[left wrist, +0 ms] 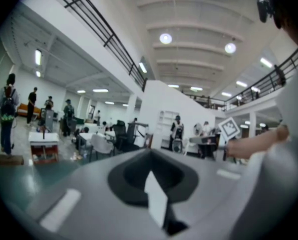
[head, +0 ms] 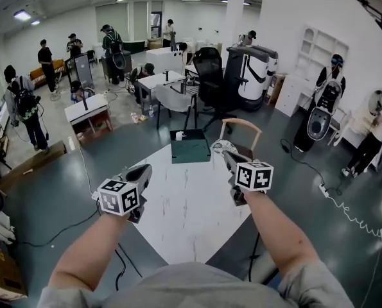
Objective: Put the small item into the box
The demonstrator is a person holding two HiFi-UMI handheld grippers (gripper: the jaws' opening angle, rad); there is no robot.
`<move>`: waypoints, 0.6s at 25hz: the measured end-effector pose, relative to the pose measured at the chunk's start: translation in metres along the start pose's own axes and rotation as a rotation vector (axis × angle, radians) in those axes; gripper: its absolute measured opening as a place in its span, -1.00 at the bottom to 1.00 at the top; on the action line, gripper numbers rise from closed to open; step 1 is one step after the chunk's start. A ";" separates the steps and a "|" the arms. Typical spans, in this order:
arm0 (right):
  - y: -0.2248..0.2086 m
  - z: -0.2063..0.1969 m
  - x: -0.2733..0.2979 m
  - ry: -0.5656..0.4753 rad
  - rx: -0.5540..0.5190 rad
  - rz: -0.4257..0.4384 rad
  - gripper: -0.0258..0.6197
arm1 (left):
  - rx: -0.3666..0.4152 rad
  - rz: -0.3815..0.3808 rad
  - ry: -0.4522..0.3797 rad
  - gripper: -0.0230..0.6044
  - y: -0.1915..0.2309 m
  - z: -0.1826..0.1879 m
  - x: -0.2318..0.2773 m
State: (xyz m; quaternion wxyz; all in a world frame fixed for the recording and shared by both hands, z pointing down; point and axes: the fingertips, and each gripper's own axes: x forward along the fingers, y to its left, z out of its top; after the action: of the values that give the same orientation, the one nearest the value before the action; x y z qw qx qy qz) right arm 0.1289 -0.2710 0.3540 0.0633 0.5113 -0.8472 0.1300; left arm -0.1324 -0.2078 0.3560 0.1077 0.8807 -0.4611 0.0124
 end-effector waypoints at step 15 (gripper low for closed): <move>0.047 -0.023 -0.034 -0.024 -0.035 0.008 -0.91 | 0.019 -0.046 -0.040 -0.91 -0.007 -0.010 -0.051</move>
State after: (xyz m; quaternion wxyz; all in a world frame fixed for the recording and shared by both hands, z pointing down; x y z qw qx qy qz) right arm 0.1033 -0.2148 0.3601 0.0614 0.5082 -0.8521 0.1092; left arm -0.1556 -0.1608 0.3586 0.0902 0.8921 -0.4427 -0.0033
